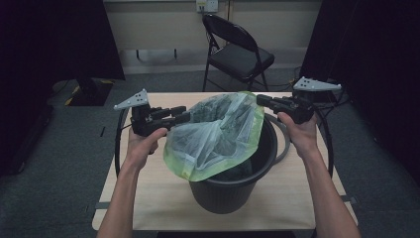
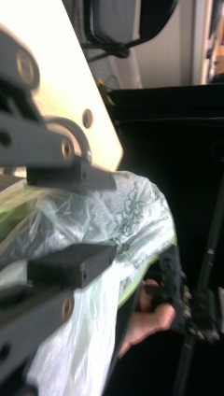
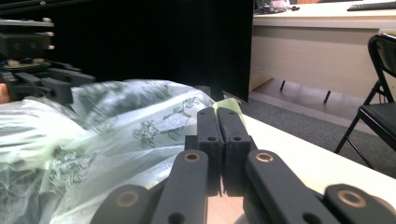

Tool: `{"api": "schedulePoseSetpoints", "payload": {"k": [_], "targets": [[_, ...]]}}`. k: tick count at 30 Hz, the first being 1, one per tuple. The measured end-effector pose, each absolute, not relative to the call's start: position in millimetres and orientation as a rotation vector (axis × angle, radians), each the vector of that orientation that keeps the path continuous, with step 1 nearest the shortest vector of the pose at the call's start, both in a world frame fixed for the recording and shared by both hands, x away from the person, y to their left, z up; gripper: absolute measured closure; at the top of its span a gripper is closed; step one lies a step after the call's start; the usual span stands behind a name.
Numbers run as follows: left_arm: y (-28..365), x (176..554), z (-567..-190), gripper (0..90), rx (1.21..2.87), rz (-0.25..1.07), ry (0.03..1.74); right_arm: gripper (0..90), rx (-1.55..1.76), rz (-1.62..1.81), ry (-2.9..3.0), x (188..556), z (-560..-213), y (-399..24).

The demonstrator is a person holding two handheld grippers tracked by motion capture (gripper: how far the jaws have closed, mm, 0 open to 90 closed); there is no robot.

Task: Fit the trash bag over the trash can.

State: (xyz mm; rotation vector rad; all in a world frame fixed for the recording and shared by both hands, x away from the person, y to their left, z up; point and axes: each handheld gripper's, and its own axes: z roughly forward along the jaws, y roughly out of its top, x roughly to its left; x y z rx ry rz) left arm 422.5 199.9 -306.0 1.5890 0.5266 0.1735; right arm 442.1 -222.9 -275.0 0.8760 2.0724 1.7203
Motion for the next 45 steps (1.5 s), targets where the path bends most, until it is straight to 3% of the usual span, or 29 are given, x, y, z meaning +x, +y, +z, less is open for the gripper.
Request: {"api": "schedulePoseSetpoints", "payload": {"k": [3, 8, 19, 24, 29, 33, 39, 41, 43, 45], "targets": [[205, 418, -305, 74.6, 1.594, 0.187, 0.522, 89.0, 0.895, 1.713, 2.075, 444, -280, -226], [213, 412, -306, 77.1, 1.582, 0.161, 0.505, 88.2, 0.916, 1.687, 2.083, 447, -290, -227], [223, 394, -310, 75.8, 1.563, 0.158, 0.480, 90.0, 0.945, 1.623, 2.153, 450, -317, -223], [224, 395, -309, 69.6, 1.566, 0.156, 0.493, 89.9, 0.946, 1.593, 2.162, 450, -325, -222], [223, 401, -297, 57.6, 1.568, 0.181, 0.506, 77.0, 0.933, 1.621, 2.076, 447, -306, -227], [219, 414, -285, 55.8, 1.608, 0.187, 0.497, 66.4, 0.900, 1.635, 2.028, 439, -290, -230], [202, 436, -287, 57.5, 1.629, 0.150, 0.501, 60.8, 0.837, 1.671, 2.006, 417, -278, -229], [196, 440, -293, 61.5, 1.638, 0.143, 0.519, 58.0, 0.827, 1.678, 2.004, 409, -277, -228], [193, 440, -297, 74.4, 1.655, 0.155, 0.525, 55.0, 0.823, 1.683, 2.006, 403, -277, -227], [194, 438, -299, 77.3, 1.630, 0.153, 0.528, 54.1, 0.814, 1.678, 2.022, 398, -279, -226]]}}
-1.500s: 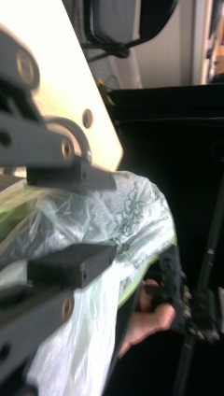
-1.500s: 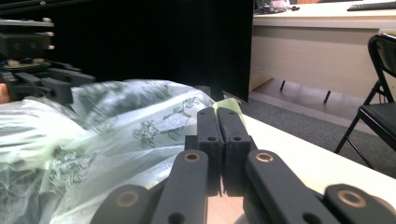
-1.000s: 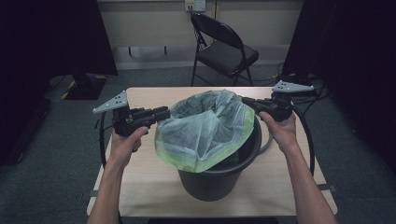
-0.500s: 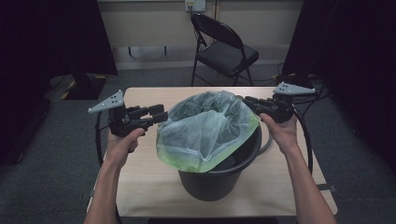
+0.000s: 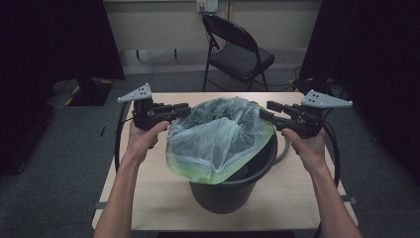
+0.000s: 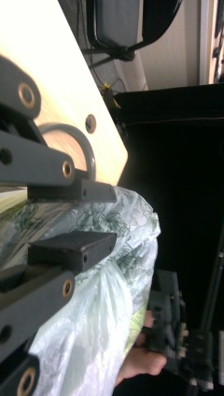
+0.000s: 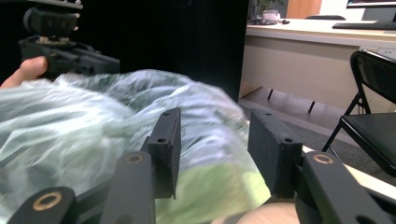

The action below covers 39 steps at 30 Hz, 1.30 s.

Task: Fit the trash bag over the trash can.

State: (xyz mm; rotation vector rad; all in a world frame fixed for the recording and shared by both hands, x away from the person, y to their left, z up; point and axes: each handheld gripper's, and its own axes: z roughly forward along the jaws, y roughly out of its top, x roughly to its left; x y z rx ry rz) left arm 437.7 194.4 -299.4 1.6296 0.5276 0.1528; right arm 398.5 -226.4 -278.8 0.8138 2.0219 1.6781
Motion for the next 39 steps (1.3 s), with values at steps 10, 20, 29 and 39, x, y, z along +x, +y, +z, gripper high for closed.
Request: {"api": "schedulePoseSetpoints", "payload": {"k": [10, 20, 29, 39], "targets": [[212, 423, -305, 90.0, 1.635, 0.176, 0.551, 64.6, 0.832, 1.666, 2.080, 401, -290, -225], [225, 402, -321, 90.0, 1.633, 0.160, 0.541, 90.0, 0.830, 1.682, 2.045, 409, -284, -231], [227, 393, -325, 90.0, 1.644, 0.158, 0.527, 90.0, 0.892, 1.640, 2.054, 404, -308, -247], [233, 397, -318, 72.8, 1.607, 0.163, 0.549, 80.2, 0.904, 1.618, 2.048, 409, -313, -245]]}}
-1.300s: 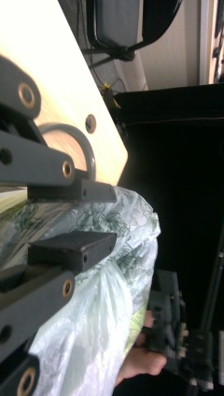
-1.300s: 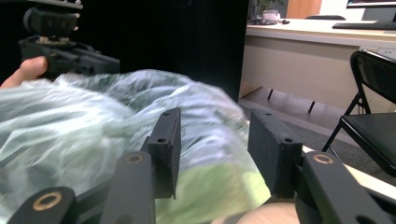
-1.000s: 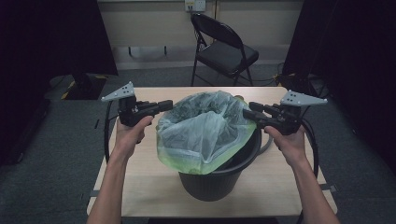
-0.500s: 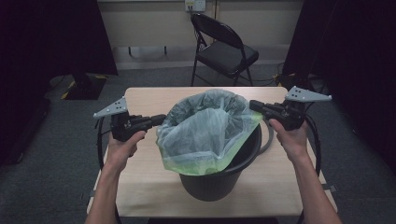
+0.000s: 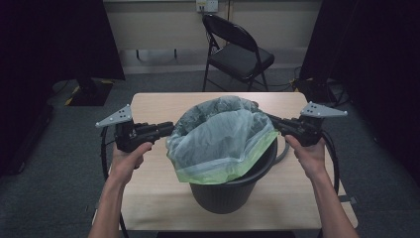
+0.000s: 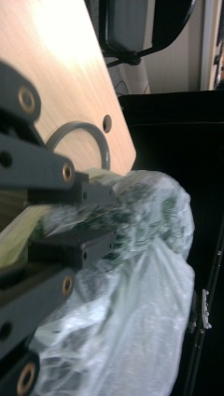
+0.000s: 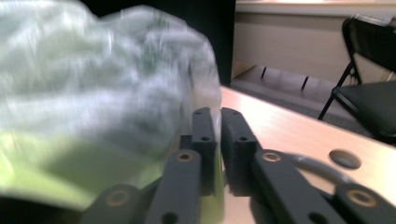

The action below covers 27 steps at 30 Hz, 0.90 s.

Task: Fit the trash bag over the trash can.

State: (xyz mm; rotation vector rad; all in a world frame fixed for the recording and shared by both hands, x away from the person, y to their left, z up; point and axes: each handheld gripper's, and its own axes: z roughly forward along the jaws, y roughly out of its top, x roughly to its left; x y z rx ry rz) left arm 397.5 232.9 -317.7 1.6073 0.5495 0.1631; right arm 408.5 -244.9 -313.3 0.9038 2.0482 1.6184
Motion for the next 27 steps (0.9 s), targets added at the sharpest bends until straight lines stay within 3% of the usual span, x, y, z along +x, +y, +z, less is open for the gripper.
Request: {"api": "schedulePoseSetpoints", "payload": {"k": [9, 13, 15, 17, 20, 27], "targets": [[214, 425, -290, 57.3, 1.587, 0.163, 0.537, 70.6, 0.865, 1.666, 1.972, 409, -284, -241], [196, 438, -291, 56.4, 1.617, 0.132, 0.531, 65.7, 0.833, 1.685, 1.982, 404, -279, -233], [189, 442, -294, 61.5, 1.651, 0.118, 0.526, 64.2, 0.823, 1.674, 1.993, 401, -279, -230], [188, 441, -295, 75.9, 1.659, 0.166, 0.548, 62.0, 0.819, 1.662, 2.009, 399, -279, -228], [197, 441, -298, 90.0, 1.616, 0.150, 0.549, 59.8, 0.817, 1.660, 2.006, 396, -280, -228], [212, 418, -299, 90.0, 1.632, 0.189, 0.561, 54.1, 0.829, 1.671, 1.994, 391, -281, -230]]}}
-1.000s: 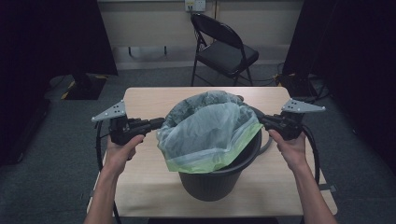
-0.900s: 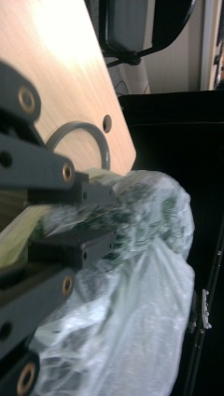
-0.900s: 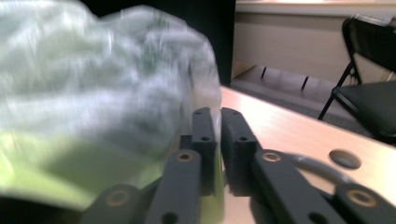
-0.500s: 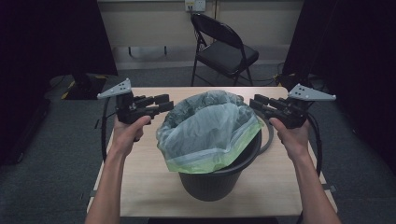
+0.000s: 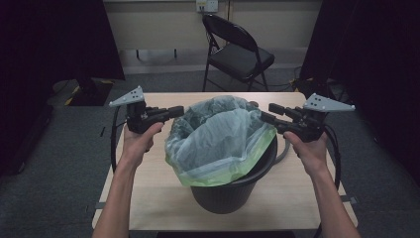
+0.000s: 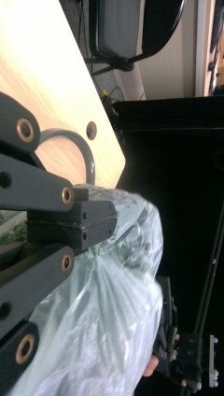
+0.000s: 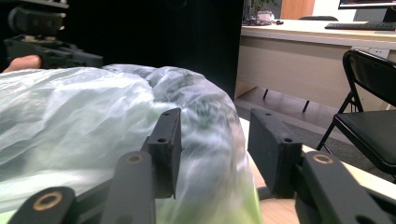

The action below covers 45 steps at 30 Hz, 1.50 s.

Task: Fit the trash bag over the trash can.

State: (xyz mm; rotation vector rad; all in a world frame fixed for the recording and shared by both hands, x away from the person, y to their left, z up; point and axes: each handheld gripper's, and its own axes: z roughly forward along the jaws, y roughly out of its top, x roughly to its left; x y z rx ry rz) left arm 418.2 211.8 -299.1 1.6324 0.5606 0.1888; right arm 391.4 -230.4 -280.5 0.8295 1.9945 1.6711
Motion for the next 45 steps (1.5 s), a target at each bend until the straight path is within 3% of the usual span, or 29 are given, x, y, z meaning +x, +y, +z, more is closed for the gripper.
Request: {"api": "schedulePoseSetpoints", "payload": {"k": [9, 11, 18, 21, 23, 24, 29, 42, 45], "targets": [[229, 390, -307, 89.7, 1.629, 0.176, 0.534, 50.5, 0.847, 1.673, 2.038, 388, -289, -227], [233, 391, -303, 83.8, 1.600, 0.187, 0.542, 51.1, 0.851, 1.679, 2.047, 388, -291, -227], [219, 415, -292, 58.5, 1.591, 0.181, 0.555, 72.4, 0.853, 1.691, 2.034, 393, -290, -227], [206, 431, -295, 54.6, 1.614, 0.155, 0.570, 82.6, 0.856, 1.704, 2.019, 397, -287, -230], [199, 436, -298, 59.5, 1.625, 0.118, 0.559, 86.1, 0.853, 1.707, 2.015, 397, -286, -232], [197, 437, -300, 68.7, 1.626, 0.109, 0.543, 86.9, 0.849, 1.705, 2.017, 396, -287, -233], [205, 431, -299, 90.0, 1.603, 0.149, 0.561, 88.8, 0.875, 1.677, 1.990, 389, -290, -244], [225, 399, -308, 90.0, 1.635, 0.147, 0.541, 89.0, 0.947, 1.614, 2.068, 390, -328, -246], [230, 396, -305, 89.6, 1.619, 0.160, 0.546, 83.9, 0.948, 1.586, 2.077, 394, -331, -241]]}}
